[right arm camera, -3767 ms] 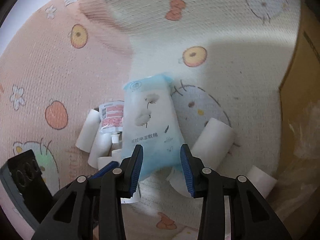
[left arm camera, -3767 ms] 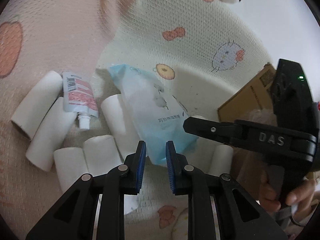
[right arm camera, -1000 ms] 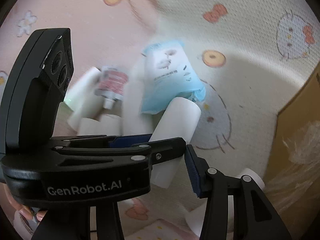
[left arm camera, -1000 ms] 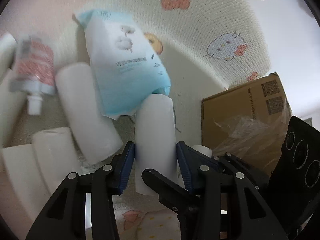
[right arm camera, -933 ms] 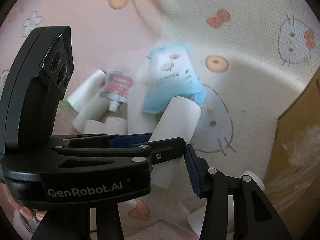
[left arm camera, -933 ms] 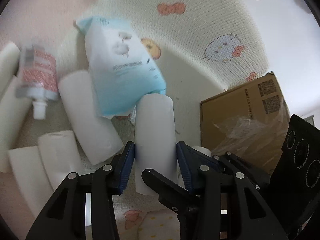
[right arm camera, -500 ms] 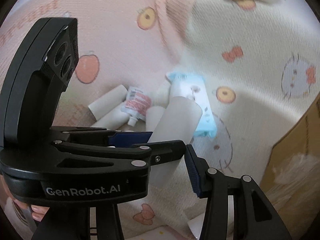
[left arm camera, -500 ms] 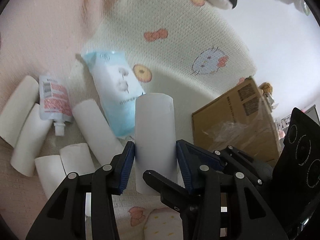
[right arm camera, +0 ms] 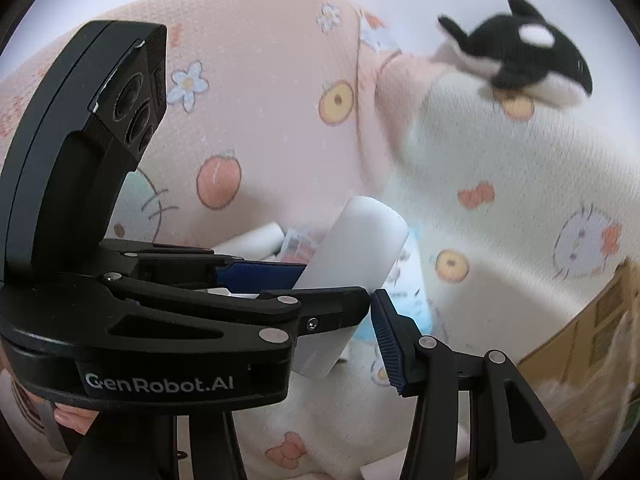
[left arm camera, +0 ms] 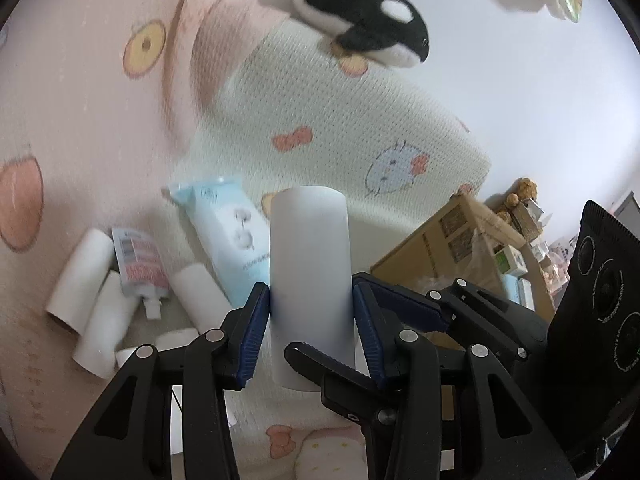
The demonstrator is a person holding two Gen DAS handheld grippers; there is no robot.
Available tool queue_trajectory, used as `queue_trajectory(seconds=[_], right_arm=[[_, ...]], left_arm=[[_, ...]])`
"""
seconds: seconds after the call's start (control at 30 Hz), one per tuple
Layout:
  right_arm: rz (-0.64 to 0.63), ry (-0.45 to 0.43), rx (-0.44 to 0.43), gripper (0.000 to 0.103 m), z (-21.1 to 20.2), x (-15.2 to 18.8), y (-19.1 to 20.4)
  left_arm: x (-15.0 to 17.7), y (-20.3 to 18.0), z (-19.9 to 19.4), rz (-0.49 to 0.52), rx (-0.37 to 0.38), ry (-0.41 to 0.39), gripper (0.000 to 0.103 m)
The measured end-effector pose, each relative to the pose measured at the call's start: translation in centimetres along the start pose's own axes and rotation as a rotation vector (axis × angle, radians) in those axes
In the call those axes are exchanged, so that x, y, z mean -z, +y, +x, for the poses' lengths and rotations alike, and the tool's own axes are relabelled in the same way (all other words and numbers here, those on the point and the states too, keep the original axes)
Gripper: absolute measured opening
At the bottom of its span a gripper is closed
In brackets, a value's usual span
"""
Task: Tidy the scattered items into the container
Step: 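Lift the white tube with the left gripper toward the cardboard box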
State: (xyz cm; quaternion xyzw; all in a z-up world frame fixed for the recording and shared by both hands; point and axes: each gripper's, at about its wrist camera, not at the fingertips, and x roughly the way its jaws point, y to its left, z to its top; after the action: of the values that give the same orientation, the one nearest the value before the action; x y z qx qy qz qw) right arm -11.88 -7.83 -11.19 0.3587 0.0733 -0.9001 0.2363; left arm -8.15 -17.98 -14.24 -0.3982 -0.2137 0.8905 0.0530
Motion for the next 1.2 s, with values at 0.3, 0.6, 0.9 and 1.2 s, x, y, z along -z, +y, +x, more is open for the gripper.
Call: queue_trajectory(seconds=[0.3,0.6,0.9,1.2], right_arm=[[0.028,-0.058,-0.068,0.048,-2.2,-3.1,-0.8],[0.053,-0.077,-0.107,0.049,-4.7,-4.9,-2.4],[0.046,-0.123,-0.068,0.05,-9.1,-7.0,-4.9],[0.044,-0.157,0.02,0.05,-13.4,-7.2,-8.0]], left_arm=[[-2.9,-2.5,-3.1,0.042,-0.062,-0.052,0.047],[-4.9,-5.8,-3.8,0.097,-0.106,-0.027,0.047],[-7.3,-11.2,-4.2,0.161,-0.091,-0.035,0.047],[-8.4,-17.6,-2.9,0.286,-0.084,-0.025,0.047]])
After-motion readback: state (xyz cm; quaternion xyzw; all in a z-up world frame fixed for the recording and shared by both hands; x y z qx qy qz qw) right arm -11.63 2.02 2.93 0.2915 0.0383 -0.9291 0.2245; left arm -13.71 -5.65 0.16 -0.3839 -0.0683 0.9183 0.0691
